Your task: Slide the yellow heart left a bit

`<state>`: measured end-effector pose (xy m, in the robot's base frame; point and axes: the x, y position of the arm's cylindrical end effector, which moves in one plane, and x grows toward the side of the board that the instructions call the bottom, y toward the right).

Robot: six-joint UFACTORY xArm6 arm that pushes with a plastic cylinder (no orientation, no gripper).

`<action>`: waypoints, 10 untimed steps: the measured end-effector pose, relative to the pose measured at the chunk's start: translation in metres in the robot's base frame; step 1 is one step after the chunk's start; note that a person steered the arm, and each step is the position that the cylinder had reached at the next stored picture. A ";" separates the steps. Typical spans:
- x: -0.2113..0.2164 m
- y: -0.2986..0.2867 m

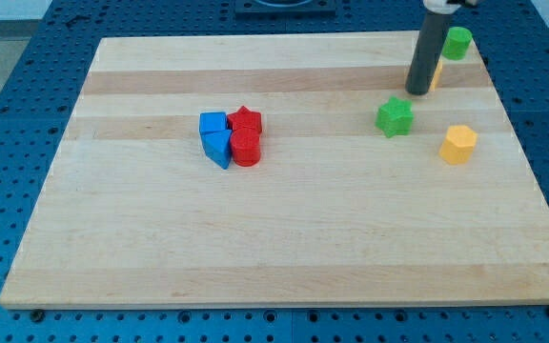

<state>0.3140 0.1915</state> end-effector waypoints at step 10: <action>-0.021 0.064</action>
<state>0.2934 0.2557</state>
